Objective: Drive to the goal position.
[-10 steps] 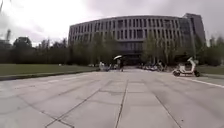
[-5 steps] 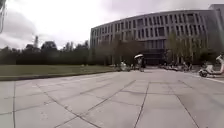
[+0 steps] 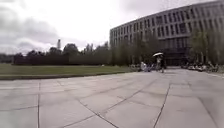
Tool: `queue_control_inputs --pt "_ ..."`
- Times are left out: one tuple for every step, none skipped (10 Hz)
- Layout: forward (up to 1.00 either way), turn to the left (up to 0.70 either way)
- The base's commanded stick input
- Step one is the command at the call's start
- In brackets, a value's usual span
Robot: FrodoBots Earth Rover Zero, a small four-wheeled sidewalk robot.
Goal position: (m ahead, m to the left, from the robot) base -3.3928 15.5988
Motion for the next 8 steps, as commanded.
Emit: queue_control_inputs --pt "0.0 0.7" --pt "0.0 0.7" --pt "0.0 0.7" --pt "0.0 0.7" --pt "0.0 0.7" --pt "0.0 0.7" --pt "0.0 0.7" --pt "0.0 0.7"
